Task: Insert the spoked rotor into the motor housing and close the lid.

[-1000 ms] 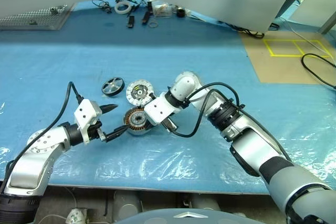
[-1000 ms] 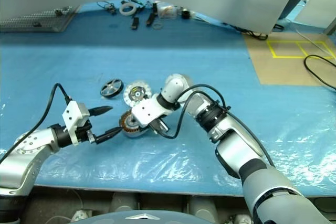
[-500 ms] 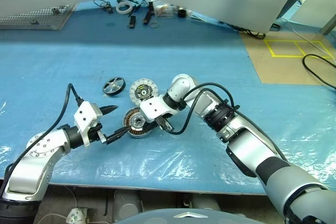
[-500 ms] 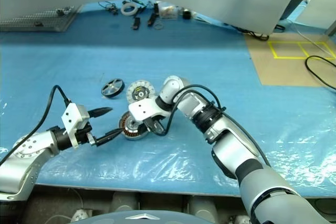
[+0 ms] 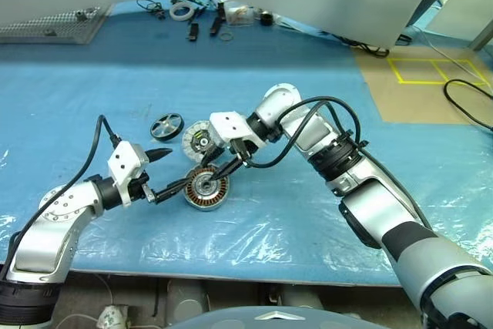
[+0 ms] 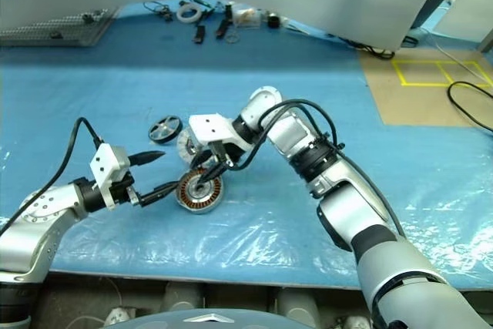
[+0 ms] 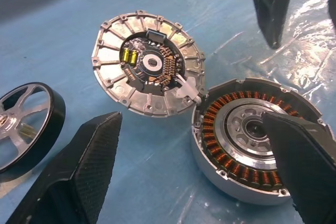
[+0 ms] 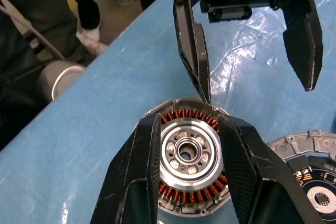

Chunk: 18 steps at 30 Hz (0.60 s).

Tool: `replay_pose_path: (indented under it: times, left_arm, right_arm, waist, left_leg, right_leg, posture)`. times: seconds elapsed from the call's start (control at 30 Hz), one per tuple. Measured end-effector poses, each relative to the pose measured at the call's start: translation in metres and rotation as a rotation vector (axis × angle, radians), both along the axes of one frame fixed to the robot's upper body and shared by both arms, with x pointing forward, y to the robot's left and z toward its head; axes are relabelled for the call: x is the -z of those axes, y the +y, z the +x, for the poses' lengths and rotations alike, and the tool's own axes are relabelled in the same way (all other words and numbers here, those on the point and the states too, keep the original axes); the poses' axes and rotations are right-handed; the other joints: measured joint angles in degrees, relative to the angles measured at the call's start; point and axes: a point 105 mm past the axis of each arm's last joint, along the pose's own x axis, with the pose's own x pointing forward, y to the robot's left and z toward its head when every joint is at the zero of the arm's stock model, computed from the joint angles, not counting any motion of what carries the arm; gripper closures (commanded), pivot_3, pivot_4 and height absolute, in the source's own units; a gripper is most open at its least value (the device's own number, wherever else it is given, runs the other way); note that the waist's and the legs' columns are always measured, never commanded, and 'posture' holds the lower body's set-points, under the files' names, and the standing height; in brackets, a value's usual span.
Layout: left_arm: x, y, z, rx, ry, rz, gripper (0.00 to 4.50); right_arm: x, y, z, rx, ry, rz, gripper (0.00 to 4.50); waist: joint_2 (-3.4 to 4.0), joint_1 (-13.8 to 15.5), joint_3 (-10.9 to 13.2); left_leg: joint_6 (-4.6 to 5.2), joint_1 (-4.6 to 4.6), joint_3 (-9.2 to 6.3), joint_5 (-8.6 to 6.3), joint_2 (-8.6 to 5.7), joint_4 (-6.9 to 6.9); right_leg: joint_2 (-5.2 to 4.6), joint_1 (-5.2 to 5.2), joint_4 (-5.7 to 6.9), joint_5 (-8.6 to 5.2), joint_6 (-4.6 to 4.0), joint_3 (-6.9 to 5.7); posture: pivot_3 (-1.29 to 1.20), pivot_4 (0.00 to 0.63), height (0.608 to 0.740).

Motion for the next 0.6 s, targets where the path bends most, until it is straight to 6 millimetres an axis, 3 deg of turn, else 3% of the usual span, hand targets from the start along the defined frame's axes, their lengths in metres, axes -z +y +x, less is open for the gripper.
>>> replay_pose_path:
  times: [0.17, 0.3, 0.4, 0.5, 0.6]
  left_arm:
    - [-0.007, 0.003, 0.008, -0.005, -0.038, 0.021, 0.0]
    - [-0.017, 0.027, 0.028, -0.114, -0.125, 0.103, 0.0]
    - [-0.026, 0.06, 0.042, -0.248, -0.178, 0.142, 0.0]
    - [-0.028, 0.061, 0.041, -0.244, -0.185, 0.13, 0.0]
    - [-0.031, 0.059, 0.047, -0.228, -0.18, 0.13, 0.0]
  right_arm:
    - [-0.022, -0.002, 0.008, 0.116, 0.049, 0.123, 2.71]
    - [-0.043, -0.02, 0.027, 0.294, 0.065, 0.255, 2.71]
    - [-0.033, -0.042, 0.034, 0.446, 0.088, 0.312, 2.71]
    - [-0.013, -0.061, 0.042, 0.601, 0.134, 0.32, 2.71]
    - [-0.014, -0.065, 0.046, 0.675, 0.134, 0.352, 2.71]
  waist:
    - [0.0, 0.08, 0.0]
    - [-0.02, 0.31, -0.01]
    - [-0.06, 0.66, -0.04]
    - [-0.05, 0.79, -0.03]
    - [-0.03, 0.89, -0.02]
  left_leg:
    - [-0.01, 0.02, 0.0, 0.0, 0.0, 0.01]
    - [-0.01, 0.03, -0.01, 0.01, -0.03, 0.01]
    - [-0.02, 0.03, -0.02, 0.01, -0.08, 0.0]
    - [-0.04, 0.03, -0.02, 0.0, -0.15, -0.02]
    - [-0.05, 0.13, -0.05, 0.0, -0.09, -0.04]
  right_leg:
    - [0.0, 0.01, 0.02, 0.0, 0.0, 0.0]
    - [0.01, 0.05, 0.01, 0.02, 0.03, -0.01]
    - [0.02, 0.1, -0.07, 0.03, 0.06, 0.0]
    - [-0.01, 0.09, -0.1, 0.04, 0.07, 0.02]
    - [0.01, 0.07, 0.04, 0.03, 0.06, 0.01]
  posture:
    - [0.0, 0.15, 0.74]
    - [0.0, 0.15, 0.74]
    - [0.0, 0.15, 0.74]
    - [0.0, 0.15, 0.74]
    - [0.0, 0.15, 0.74]
